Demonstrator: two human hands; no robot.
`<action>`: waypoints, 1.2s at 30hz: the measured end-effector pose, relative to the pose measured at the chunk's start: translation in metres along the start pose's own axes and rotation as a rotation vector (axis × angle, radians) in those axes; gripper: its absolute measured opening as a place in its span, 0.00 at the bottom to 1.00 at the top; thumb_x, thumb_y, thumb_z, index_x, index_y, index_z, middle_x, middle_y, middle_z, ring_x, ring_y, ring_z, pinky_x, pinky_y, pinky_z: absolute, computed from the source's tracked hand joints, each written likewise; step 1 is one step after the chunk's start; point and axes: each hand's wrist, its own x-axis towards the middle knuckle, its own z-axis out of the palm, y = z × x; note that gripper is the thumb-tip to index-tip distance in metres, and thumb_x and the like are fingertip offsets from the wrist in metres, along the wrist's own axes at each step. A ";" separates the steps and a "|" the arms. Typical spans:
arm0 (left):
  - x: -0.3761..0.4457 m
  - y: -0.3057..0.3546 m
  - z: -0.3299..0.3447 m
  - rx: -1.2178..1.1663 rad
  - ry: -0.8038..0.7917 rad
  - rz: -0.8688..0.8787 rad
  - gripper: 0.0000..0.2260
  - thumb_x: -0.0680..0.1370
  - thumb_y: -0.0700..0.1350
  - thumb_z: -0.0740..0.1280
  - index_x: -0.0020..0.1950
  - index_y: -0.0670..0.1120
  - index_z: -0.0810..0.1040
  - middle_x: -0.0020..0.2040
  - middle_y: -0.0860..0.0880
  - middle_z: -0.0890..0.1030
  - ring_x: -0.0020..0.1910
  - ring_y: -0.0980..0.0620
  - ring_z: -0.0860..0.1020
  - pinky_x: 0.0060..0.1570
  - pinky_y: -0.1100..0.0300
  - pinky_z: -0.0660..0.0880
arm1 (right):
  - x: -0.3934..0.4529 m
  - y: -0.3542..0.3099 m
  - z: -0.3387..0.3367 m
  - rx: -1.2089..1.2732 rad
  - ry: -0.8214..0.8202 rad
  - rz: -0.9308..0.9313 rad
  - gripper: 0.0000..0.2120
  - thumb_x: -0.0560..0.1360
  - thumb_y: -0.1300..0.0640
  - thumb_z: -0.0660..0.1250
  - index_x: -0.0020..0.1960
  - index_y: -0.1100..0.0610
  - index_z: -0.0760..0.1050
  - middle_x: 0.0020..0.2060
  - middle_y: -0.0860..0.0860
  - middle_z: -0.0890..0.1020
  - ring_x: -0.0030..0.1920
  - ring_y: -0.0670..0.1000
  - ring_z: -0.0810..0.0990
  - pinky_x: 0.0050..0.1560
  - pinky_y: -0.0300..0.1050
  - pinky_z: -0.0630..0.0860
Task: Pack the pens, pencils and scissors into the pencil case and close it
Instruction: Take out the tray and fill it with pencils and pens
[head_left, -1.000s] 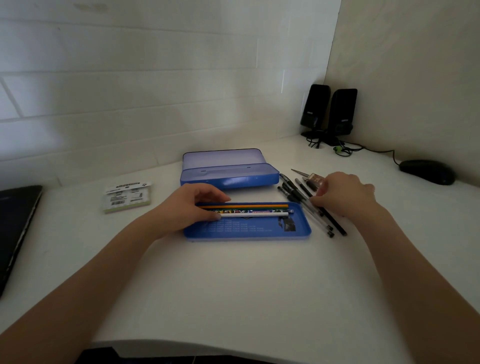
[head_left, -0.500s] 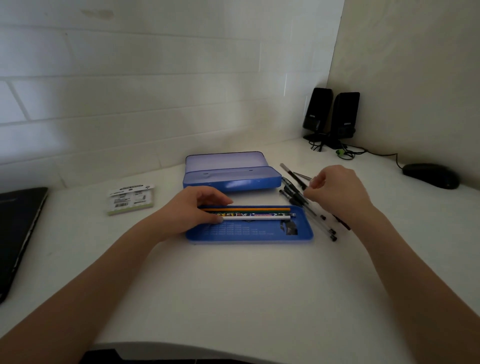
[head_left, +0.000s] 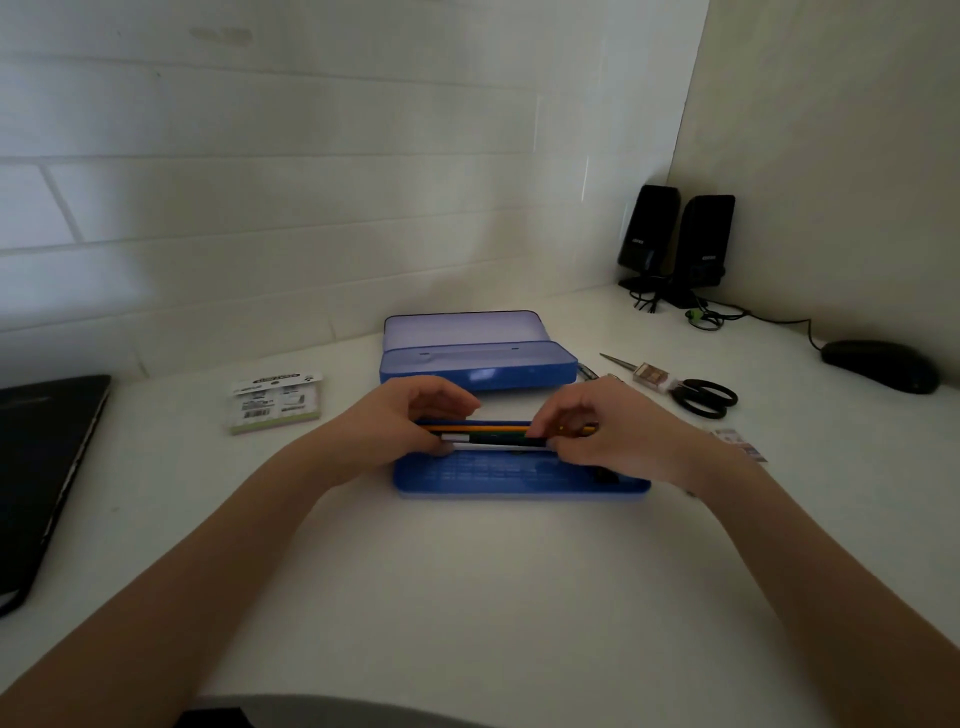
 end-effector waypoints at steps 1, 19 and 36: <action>0.000 0.000 -0.001 -0.005 -0.012 -0.003 0.22 0.67 0.23 0.68 0.50 0.47 0.78 0.51 0.55 0.81 0.48 0.66 0.80 0.47 0.73 0.75 | 0.000 -0.001 0.000 0.007 -0.011 0.000 0.10 0.71 0.62 0.68 0.45 0.47 0.81 0.43 0.51 0.85 0.45 0.52 0.83 0.54 0.49 0.79; 0.000 0.001 -0.004 -0.003 -0.099 -0.046 0.19 0.69 0.31 0.72 0.55 0.48 0.79 0.51 0.60 0.83 0.52 0.65 0.79 0.50 0.73 0.73 | 0.003 -0.015 0.025 -0.174 0.028 -0.112 0.09 0.73 0.60 0.68 0.52 0.51 0.82 0.51 0.48 0.82 0.50 0.45 0.76 0.55 0.37 0.73; 0.000 0.000 -0.003 0.036 -0.087 -0.051 0.20 0.68 0.30 0.72 0.52 0.51 0.80 0.55 0.55 0.82 0.57 0.58 0.79 0.58 0.66 0.73 | 0.000 0.037 -0.032 -0.307 0.464 0.330 0.06 0.74 0.57 0.67 0.47 0.48 0.80 0.45 0.47 0.82 0.45 0.49 0.79 0.44 0.45 0.75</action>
